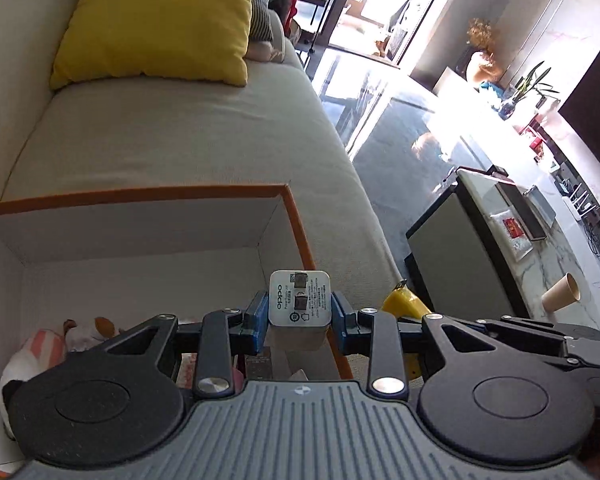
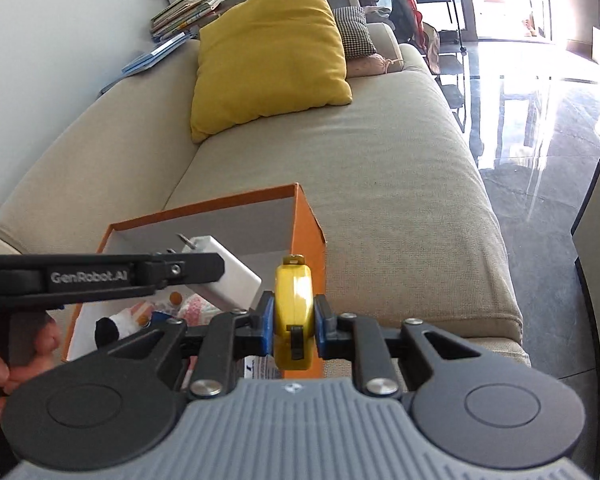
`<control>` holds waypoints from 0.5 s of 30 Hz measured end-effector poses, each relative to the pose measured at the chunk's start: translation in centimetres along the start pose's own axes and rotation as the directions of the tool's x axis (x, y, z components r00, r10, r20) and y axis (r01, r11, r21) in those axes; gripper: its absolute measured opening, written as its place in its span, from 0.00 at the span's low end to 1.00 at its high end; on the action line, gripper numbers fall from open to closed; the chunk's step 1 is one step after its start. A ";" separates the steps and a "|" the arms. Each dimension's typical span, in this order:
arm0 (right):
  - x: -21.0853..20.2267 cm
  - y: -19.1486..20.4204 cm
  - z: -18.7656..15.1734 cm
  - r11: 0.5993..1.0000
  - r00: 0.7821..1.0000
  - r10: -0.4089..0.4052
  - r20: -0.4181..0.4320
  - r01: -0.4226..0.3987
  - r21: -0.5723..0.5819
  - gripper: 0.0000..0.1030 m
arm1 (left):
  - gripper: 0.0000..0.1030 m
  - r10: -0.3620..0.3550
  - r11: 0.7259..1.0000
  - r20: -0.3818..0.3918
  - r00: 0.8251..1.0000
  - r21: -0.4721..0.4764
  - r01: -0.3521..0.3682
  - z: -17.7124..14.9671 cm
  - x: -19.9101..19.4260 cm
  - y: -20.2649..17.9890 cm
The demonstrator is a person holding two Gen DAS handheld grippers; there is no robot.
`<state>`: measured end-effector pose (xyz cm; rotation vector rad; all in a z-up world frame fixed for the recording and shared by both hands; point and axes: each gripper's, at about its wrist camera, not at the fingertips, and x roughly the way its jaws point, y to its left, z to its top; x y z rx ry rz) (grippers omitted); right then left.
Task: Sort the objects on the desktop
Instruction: 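Lift the charger and tape measure and carry both toward the orange box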
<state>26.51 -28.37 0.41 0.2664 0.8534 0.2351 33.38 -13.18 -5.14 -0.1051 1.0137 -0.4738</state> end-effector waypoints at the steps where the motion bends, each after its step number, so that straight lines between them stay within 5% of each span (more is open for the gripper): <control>1: 0.4 -0.2 0.2 1.000 1.000 -0.006 -0.001 0.006 0.005 0.20 | 0.35 -0.002 1.000 -0.018 1.000 -0.007 0.002 0.0 1.0 0.2; 11: 2.5 -1.9 0.2 0.999 1.000 -0.026 -0.012 0.027 0.021 0.20 | 0.35 0.013 1.000 -0.139 0.990 -0.012 -0.015 0.7 5.4 0.8; 15: 2.8 -1.9 0.3 0.999 1.000 -0.027 -0.010 0.027 0.021 0.20 | 0.35 -0.029 0.996 -0.171 0.985 -0.087 0.014 1.4 5.4 2.1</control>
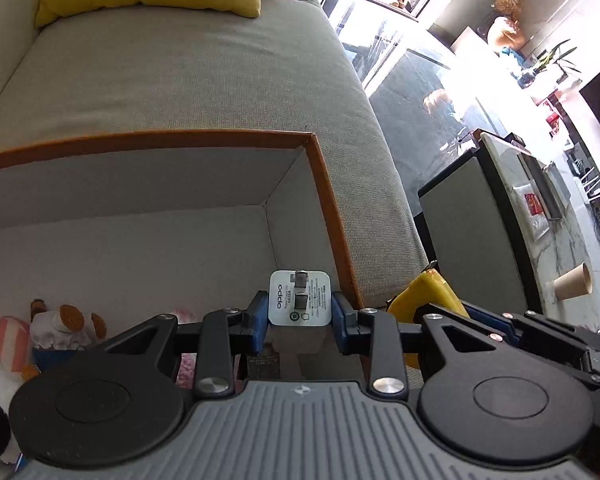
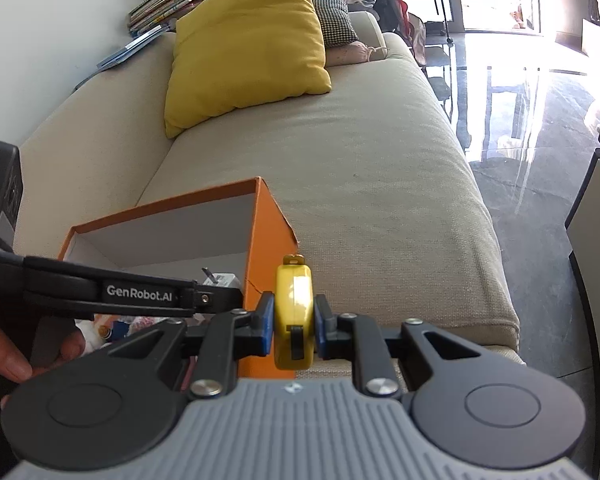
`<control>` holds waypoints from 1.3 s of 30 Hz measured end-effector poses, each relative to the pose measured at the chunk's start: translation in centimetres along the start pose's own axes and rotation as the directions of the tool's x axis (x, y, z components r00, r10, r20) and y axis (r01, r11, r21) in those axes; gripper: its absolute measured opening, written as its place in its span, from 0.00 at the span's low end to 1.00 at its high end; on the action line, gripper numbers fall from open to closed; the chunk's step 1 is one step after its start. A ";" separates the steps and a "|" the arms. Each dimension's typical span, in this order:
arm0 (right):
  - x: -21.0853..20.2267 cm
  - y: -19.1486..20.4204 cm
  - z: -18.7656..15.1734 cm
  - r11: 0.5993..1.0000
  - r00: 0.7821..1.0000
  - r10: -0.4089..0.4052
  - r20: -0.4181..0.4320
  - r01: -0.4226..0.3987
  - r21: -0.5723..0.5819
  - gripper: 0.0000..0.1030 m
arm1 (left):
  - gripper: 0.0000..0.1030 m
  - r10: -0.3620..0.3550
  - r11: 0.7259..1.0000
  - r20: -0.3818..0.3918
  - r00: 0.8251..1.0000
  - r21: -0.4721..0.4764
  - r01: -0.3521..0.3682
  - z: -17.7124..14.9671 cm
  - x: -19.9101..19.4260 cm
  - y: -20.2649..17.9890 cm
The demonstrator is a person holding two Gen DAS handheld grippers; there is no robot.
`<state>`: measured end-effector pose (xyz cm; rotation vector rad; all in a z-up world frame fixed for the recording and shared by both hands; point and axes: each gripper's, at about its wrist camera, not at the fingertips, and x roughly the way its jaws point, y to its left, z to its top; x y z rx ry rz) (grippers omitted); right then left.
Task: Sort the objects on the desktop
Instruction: 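Lift the charger and tape measure and carry both toward the orange box, then lower the charger and tape measure into the box and open both tools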
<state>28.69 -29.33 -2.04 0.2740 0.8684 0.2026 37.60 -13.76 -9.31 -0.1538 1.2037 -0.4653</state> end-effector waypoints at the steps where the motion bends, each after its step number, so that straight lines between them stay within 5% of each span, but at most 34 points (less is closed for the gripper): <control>1: 0.0 0.0 0.0 1.000 1.000 0.005 0.002 -0.005 0.002 0.20 | 0.35 -0.019 1.000 -0.005 1.000 -0.023 0.019 0.1 -0.1 0.5; 6: 0.0 -0.1 -0.2 1.000 1.000 -0.020 0.008 0.020 -0.008 0.20 | 0.35 -0.148 0.975 -0.022 0.989 -0.173 0.142 0.1 -0.3 3.9; 12: -0.2 0.0 -0.2 1.000 1.000 -0.028 0.013 0.028 -0.014 0.20 | 0.35 -0.274 0.904 -0.010 0.962 -0.344 0.254 -1.0 0.9 7.6; 18: -0.4 0.3 -0.3 0.999 0.999 -0.031 0.014 0.032 -0.019 0.20 | 0.35 -0.325 0.832 0.058 0.944 -0.456 0.315 -2.8 1.8 9.9; 20: -0.3 0.3 -0.3 0.999 0.999 -0.033 0.012 0.033 -0.018 0.20 | 0.35 -0.296 0.849 0.074 0.952 -0.437 0.298 -3.0 1.6 9.7; 24: -0.5 0.4 -0.4 0.999 0.999 -0.034 0.014 0.034 -0.024 0.20 | 0.35 -0.162 0.947 0.041 0.986 -0.274 0.167 -2.5 1.4 6.2; 27: -0.8 0.4 -0.4 0.999 0.999 -0.039 0.017 0.040 -0.031 0.20 | 0.35 -0.077 0.982 0.024 0.997 -0.172 0.079 -1.9 1.3 3.7; 33: -0.8 0.5 -0.5 0.998 0.999 -0.040 0.016 0.041 -0.043 0.20 | 0.36 0.099 0.995 0.014 0.995 0.032 -0.100 -2.0 2.1 -1.8; 39: -0.5 0.4 -0.8 0.998 0.999 -0.041 -0.004 0.041 -0.050 0.20 | 0.36 0.152 0.984 0.001 0.988 0.096 -0.151 -2.8 2.8 -3.5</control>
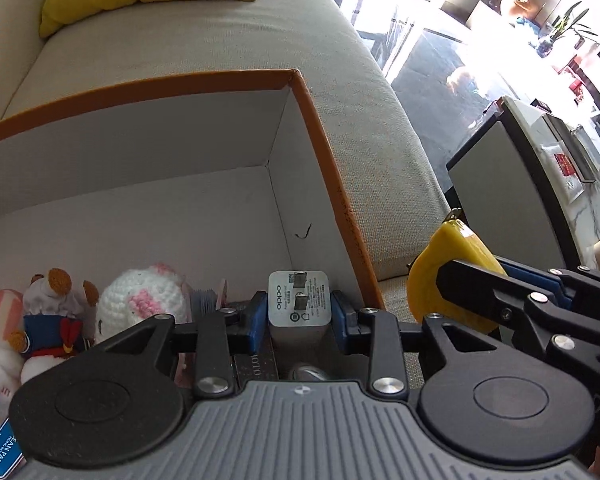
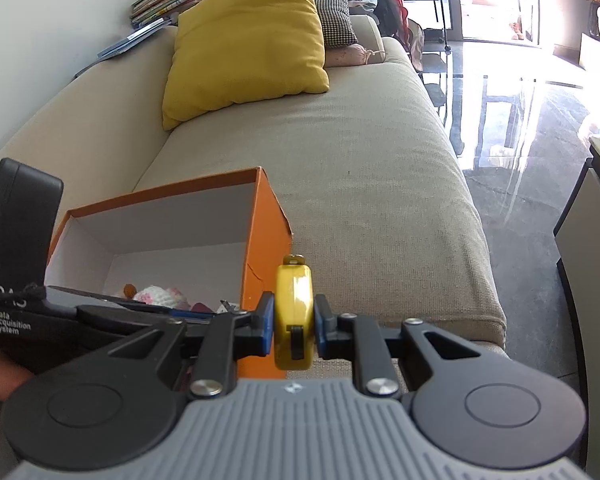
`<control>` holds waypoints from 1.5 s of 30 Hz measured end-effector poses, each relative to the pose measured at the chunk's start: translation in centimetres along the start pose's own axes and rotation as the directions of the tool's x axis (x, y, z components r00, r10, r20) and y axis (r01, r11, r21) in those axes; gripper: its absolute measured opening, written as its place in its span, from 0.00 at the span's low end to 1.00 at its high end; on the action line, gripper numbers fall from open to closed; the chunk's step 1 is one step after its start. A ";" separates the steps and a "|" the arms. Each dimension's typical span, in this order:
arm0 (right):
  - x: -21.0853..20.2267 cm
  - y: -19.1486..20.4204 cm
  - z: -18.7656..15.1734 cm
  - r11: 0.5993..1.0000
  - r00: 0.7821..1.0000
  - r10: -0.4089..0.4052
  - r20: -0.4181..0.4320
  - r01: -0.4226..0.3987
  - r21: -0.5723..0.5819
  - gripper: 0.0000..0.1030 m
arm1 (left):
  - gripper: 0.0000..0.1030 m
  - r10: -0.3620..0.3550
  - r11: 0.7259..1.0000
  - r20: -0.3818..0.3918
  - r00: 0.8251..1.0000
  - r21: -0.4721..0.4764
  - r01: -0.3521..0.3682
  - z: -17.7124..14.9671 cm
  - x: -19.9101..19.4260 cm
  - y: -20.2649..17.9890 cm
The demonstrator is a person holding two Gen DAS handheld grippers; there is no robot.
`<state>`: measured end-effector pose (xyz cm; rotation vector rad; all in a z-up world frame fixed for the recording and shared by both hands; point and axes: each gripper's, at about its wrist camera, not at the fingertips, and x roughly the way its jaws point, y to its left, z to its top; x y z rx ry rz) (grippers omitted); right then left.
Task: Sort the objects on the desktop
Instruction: 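Lower the charger and tape measure into the box and open both tools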
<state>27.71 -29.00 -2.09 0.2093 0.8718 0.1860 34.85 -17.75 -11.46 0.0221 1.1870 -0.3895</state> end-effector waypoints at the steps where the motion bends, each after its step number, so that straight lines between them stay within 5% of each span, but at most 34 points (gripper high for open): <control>1: 0.0 -0.1 -0.1 1.000 1.000 0.002 -0.003 -0.002 0.000 0.20 | 0.36 0.000 1.000 0.000 1.000 0.002 0.000 0.0 -0.1 -0.1; 12: -0.4 -0.3 0.2 1.000 1.000 0.016 -0.017 -0.016 0.021 0.20 | 0.45 -0.082 0.996 -0.024 0.996 -0.047 0.081 -0.4 -1.0 2.0; 16: -1.4 0.3 0.8 0.998 0.998 0.058 -0.002 -0.058 0.011 0.20 | 0.45 -0.133 0.988 0.083 0.988 -0.065 0.138 -0.4 -4.0 3.5; 22: -1.4 3.7 2.8 0.985 0.989 0.147 -0.020 -0.148 -0.094 0.20 | 0.46 -0.064 0.991 0.188 0.980 -0.105 0.084 -1.0 -6.6 6.3; 30: 5.3 9.0 4.1 0.927 0.979 -0.037 -0.200 -0.041 -0.372 0.20 | 0.46 -0.067 0.983 0.196 0.978 -0.158 0.099 -1.2 -5.9 8.3; 36: 9.3 10.8 4.2 0.864 0.943 -0.192 -0.271 0.031 -0.502 0.20 | 0.45 -0.070 0.976 0.217 0.974 -0.185 0.111 -1.3 -6.1 9.8; 45: 12.4 12.5 2.7 0.783 0.882 -0.318 -0.347 0.038 -0.620 0.19 | 0.46 -0.085 0.966 0.228 0.970 -0.219 0.136 -1.9 -5.9 11.5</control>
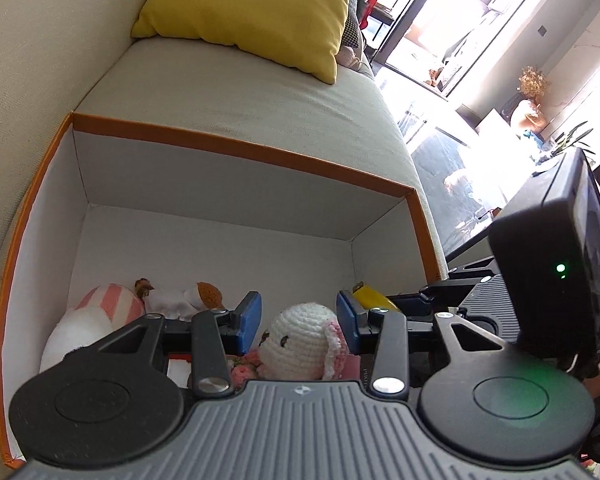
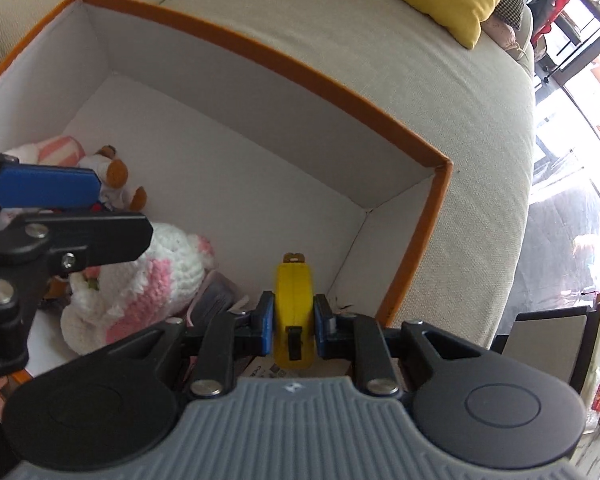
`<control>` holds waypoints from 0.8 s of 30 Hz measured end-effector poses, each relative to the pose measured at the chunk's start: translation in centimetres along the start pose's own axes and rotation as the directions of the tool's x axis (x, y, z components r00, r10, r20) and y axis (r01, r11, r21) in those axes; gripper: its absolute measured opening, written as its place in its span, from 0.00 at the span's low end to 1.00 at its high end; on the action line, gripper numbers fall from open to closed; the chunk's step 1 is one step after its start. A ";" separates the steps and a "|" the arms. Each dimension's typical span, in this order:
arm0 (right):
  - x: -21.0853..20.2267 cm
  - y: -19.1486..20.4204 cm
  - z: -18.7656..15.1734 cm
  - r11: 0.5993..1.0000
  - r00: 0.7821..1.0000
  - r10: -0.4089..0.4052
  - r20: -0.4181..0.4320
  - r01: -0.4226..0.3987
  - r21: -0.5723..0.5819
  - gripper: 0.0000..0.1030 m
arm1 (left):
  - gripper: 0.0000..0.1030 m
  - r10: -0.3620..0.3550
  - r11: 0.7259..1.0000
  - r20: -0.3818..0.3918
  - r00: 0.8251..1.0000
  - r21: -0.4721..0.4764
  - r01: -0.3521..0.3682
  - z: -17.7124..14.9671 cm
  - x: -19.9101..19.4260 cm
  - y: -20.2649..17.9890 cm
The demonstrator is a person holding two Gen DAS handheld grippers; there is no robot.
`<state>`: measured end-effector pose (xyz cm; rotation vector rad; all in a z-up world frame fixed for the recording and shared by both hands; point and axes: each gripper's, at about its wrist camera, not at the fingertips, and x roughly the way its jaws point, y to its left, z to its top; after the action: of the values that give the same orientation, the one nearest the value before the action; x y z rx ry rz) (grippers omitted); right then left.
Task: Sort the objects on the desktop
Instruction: 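Lower the charger and tape measure into the box and open both tools, then grasp the pink selfie stick with the left tool while the right grasps the round mirror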
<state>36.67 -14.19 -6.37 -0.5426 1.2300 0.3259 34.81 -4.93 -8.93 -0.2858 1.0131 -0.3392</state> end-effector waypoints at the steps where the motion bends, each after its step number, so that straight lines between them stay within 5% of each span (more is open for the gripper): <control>1: 0.2 0.2 0.1 1.000 1.000 -0.008 -0.017 0.008 -0.022 0.19 | 0.46 -0.003 1.000 0.001 1.000 -0.004 0.003 0.0 -0.1 0.1; 15: 0.3 -0.2 -0.1 0.996 0.995 0.002 -0.097 -0.010 -0.084 0.08 | 0.46 -0.010 1.000 0.003 1.000 -0.001 0.010 -0.6 -0.9 0.5; 24: -5.8 -1.6 -3.5 0.999 0.997 0.035 0.068 -0.033 -0.034 0.09 | 0.46 -0.077 0.989 0.075 0.994 0.129 0.067 -2.6 -6.1 -0.9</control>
<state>32.93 -17.19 -1.33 -0.5352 1.1704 0.3908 29.48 -3.51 -5.15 -0.2203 0.9003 -0.4520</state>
